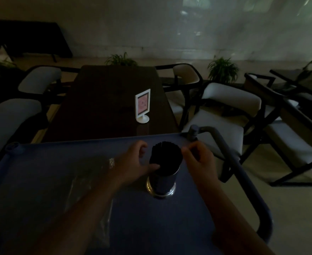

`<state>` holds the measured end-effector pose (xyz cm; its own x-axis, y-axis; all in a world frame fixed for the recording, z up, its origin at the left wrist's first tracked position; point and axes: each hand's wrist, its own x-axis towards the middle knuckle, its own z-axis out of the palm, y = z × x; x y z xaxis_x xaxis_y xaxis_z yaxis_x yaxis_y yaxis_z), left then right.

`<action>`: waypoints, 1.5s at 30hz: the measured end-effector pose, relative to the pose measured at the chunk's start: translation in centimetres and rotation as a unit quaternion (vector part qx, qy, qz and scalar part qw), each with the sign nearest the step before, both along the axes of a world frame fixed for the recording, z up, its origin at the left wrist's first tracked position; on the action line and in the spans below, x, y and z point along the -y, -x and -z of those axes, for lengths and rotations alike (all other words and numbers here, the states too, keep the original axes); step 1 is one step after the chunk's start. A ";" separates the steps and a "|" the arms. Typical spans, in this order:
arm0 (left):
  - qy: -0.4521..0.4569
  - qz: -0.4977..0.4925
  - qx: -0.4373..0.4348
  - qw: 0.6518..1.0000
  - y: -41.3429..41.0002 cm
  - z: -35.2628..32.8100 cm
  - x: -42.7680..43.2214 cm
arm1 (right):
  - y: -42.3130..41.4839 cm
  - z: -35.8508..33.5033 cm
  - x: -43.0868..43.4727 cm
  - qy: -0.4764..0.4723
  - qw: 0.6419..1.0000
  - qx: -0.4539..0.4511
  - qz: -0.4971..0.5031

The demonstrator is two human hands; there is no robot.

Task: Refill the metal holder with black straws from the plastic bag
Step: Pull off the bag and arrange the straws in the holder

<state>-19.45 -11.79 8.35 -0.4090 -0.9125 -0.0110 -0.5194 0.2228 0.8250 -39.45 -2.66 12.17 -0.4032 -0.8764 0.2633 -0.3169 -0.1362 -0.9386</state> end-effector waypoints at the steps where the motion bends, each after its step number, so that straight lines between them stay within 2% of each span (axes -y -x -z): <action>1: -0.020 0.005 -0.014 1.000 0.4 0.5 0.0 | 0.8 0.4 0.1 0.004 1.000 -0.003 0.014; 3: -0.063 0.017 -0.027 0.998 1.0 1.0 -0.1 | 1.9 1.8 0.5 -0.026 1.000 0.000 -0.002; 7: -0.140 0.048 -0.038 0.988 1.9 1.7 0.1 | 2.8 5.2 1.9 -0.152 0.979 -0.007 -0.138; 10: -0.161 0.065 -0.042 0.984 2.4 2.0 0.7 | 2.4 7.0 3.1 -0.141 0.972 0.010 -0.188; 15: -0.165 0.028 -0.101 0.981 3.7 2.6 1.1 | 2.2 7.9 4.5 -0.126 0.974 0.037 -0.186; 19: -0.164 -0.018 -0.080 0.983 4.0 3.2 1.7 | 2.3 7.8 5.4 -0.134 0.974 0.036 -0.181; 23: -0.144 -0.057 -0.109 0.982 4.3 3.6 1.8 | 2.5 7.5 6.1 -0.131 0.976 0.024 -0.170; 35: -0.166 -0.031 -0.122 0.978 4.2 3.0 1.7 | 2.0 7.1 6.6 -0.130 0.978 0.010 -0.161; 45: -0.154 -0.022 -0.126 0.980 4.3 2.3 1.2 | 1.9 5.7 6.0 -0.059 0.991 0.046 -0.113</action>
<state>-23.76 -12.98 6.03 -0.3941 -0.8985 -0.1932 -0.2947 -0.0755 0.9526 -41.32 -8.68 6.47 -0.2111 -0.9695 0.1247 -0.2040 -0.0810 -0.9756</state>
